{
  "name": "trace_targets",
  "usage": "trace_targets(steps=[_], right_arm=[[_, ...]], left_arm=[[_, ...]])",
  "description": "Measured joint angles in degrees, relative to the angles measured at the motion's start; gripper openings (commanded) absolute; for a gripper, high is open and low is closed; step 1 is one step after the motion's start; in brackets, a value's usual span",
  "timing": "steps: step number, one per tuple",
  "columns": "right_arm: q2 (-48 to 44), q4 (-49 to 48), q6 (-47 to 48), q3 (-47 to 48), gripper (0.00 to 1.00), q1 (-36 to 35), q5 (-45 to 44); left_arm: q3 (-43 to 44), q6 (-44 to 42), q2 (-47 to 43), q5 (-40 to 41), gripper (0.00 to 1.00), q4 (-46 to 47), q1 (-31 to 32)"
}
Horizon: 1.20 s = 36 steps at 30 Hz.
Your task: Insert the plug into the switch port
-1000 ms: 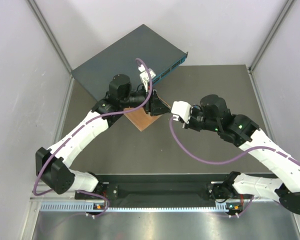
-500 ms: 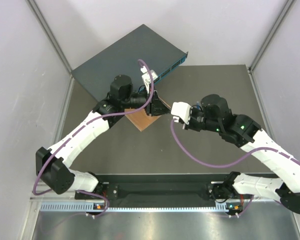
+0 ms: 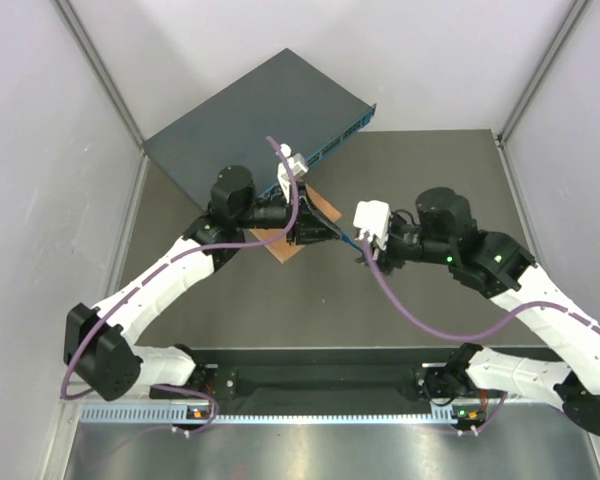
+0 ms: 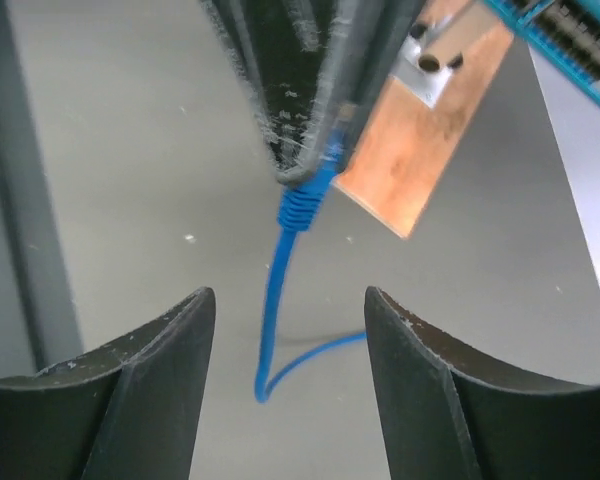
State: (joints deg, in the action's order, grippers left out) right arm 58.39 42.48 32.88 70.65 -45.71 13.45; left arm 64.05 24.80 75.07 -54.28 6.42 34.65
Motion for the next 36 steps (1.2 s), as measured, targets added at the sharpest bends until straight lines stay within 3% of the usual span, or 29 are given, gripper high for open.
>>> trace_targets(steps=[8,15,20,28,29,30,32,35,36], right_arm=[[-4.0,-5.4,-6.7,-0.1,0.52,10.0,19.1],[-3.6,-8.5,-10.7,-1.4,0.45,11.2,30.5],[-2.9,-12.2,-14.1,-1.9,0.30,11.2,32.6],[-0.4,-15.5,-17.7,-2.0,0.25,11.2,32.5],[-0.3,-15.5,-17.8,-2.0,0.22,11.1,32.5],[-0.2,-15.5,-18.0,-2.0,0.12,11.1,32.5],[-0.2,-15.5,-18.1,-2.0,0.01,11.0,32.5],[-0.2,-15.5,-19.1,-2.0,0.00,11.0,31.9],[-0.2,-15.5,-19.4,-2.0,0.00,11.0,31.5]], left_arm=[[-4.0,3.5,-3.2,-4.9,0.00,13.4,0.0],[-4.4,3.8,-4.5,-6.4,0.00,17.2,0.0],[-4.4,3.8,-4.7,-6.6,0.00,17.7,0.0],[-4.5,3.8,-4.7,-6.8,0.00,17.7,0.0],[-4.5,3.8,-4.7,-6.8,0.00,17.7,0.0],[-4.5,3.7,-4.7,-6.7,0.00,17.7,0.0],[-4.6,3.7,-4.7,-6.4,0.00,17.9,-0.1],[-4.7,3.6,-4.8,-6.1,0.00,18.0,-0.1],[-4.7,3.6,-4.8,-5.7,0.21,18.0,-0.1]])
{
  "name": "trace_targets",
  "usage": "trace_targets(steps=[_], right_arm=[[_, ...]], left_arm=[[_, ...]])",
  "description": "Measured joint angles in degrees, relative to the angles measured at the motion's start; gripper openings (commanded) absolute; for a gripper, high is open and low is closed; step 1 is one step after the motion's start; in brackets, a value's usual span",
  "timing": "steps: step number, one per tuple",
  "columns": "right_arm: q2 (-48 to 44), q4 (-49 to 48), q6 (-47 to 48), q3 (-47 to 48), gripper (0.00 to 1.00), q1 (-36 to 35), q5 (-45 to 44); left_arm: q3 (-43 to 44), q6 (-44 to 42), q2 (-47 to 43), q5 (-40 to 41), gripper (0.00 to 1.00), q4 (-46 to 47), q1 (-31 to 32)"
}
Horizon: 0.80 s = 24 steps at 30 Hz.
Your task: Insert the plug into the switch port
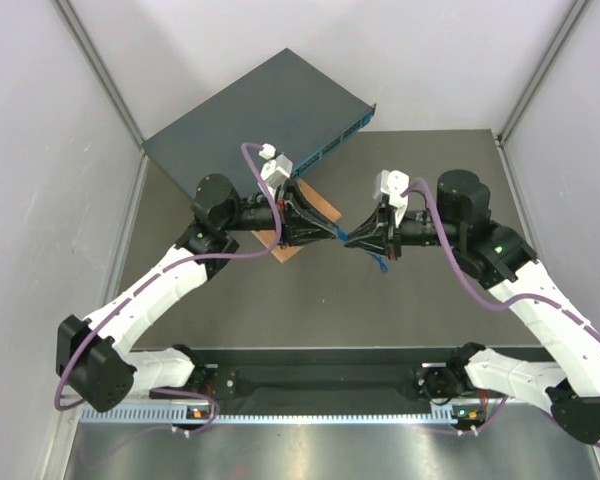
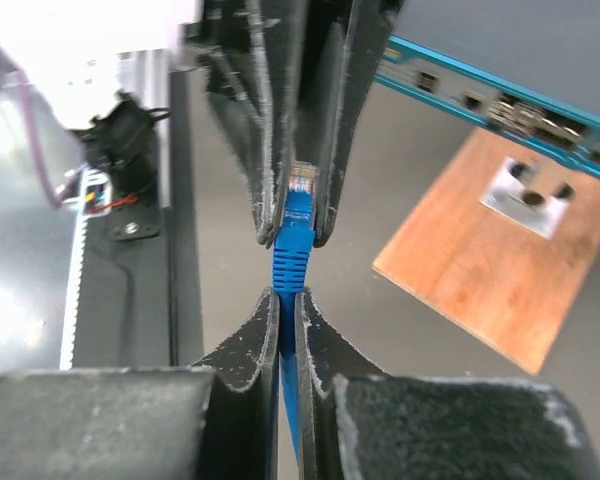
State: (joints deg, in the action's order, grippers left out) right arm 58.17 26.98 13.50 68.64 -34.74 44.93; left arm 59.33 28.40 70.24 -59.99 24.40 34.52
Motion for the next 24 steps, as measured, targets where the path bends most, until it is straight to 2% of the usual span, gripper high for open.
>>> trace_targets(steps=[1,4,6,11,15,20,24], right_arm=[[0.0,-0.1,-0.3,0.0,0.00,0.0,-0.8],[0.1,0.1,-1.4,0.0,0.00,-1.9,-7.5],[0.9,1.4,-1.6,0.0,0.00,-4.9,-14.3],[7.5,7.1,-1.5,2.3,0.00,-10.6,-27.2],[13.6,11.3,-1.7,6.6,0.00,-13.9,-37.1],[23.9,15.5,-3.3,19.0,0.00,-17.1,-46.0],[29.1,18.0,-4.1,26.1,0.00,-18.4,-49.2]], left_arm=[[0.0,0.0,0.0,0.7,0.34,-0.1,0.0],[0.4,-0.3,0.0,4.5,0.67,-2.3,-0.3],[1.4,0.0,0.0,7.4,0.75,-4.7,-1.1],[5.0,3.0,0.0,14.6,0.78,-7.2,-7.0],[7.7,2.9,-1.2,22.2,0.74,-11.4,-10.4],[10.4,-4.2,-4.0,37.7,0.73,-21.6,-10.8],[11.0,-9.3,-4.4,50.2,0.74,-29.7,-11.6]])
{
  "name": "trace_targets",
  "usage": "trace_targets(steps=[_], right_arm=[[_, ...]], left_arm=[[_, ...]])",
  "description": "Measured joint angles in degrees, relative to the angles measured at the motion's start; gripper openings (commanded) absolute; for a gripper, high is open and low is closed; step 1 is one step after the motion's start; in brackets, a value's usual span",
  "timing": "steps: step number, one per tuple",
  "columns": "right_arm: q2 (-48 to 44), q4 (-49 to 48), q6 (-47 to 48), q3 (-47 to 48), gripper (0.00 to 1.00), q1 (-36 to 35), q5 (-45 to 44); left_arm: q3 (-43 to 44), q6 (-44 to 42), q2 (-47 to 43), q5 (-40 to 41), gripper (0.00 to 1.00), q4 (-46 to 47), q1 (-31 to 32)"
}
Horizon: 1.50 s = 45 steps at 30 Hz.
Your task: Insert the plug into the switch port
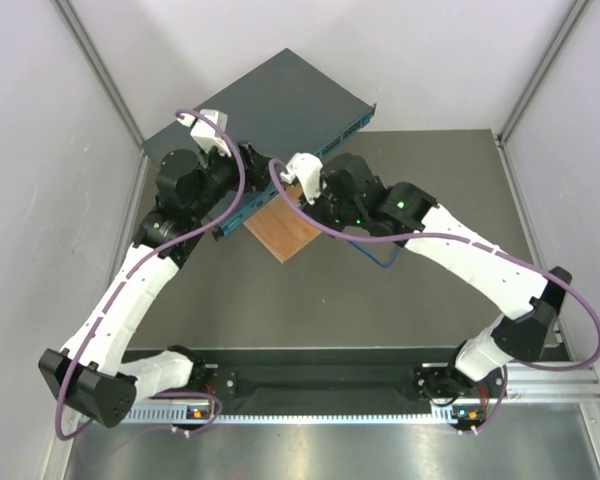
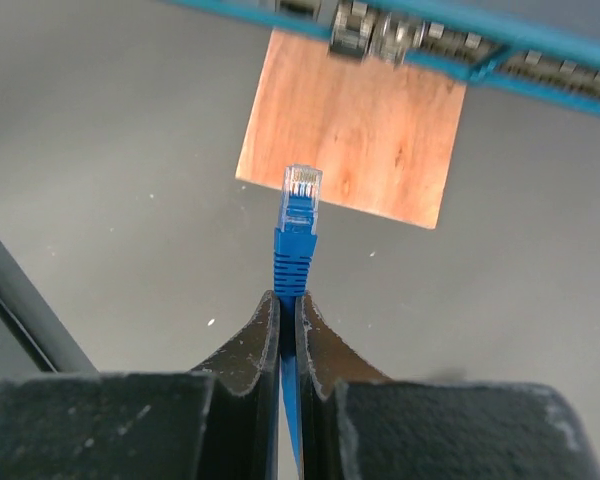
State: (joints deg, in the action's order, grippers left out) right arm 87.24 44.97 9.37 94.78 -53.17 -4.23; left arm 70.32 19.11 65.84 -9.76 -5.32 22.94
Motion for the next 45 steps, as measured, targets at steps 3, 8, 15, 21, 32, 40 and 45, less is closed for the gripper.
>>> trace_targets(steps=[3,8,15,21,32,40,45], right_arm=[[2.2,2.0,-0.4,4.4,0.00,-0.5,-1.1],[4.1,4.0,-0.6,7.5,0.00,-1.4,-1.7],[9.4,7.0,-0.7,12.0,0.00,-1.6,-2.3],[12.5,9.0,-1.6,16.0,0.00,-1.6,-2.6],[15.5,9.3,-2.1,19.7,0.00,-2.0,-3.7],[17.6,9.4,-2.1,21.2,0.00,-2.3,-4.8],[18.3,9.2,-2.1,22.5,0.00,-2.3,-5.3]], left_arm=[[0.4,-2.3,1.1,6.8,0.75,-5.0,-0.4],[1.7,-3.5,3.0,14.5,0.74,-9.6,-0.6],[6.9,-3.7,7.0,22.7,0.75,-13.9,-0.8],[7.3,-1.4,7.3,26.1,0.76,-14.3,-2.2],[8.6,6.7,7.4,20.5,0.76,-15.7,-8.7],[8.6,9.0,7.3,18.3,0.75,-15.7,-9.9],[8.6,9.6,7.3,18.1,0.75,-15.7,-10.1]])
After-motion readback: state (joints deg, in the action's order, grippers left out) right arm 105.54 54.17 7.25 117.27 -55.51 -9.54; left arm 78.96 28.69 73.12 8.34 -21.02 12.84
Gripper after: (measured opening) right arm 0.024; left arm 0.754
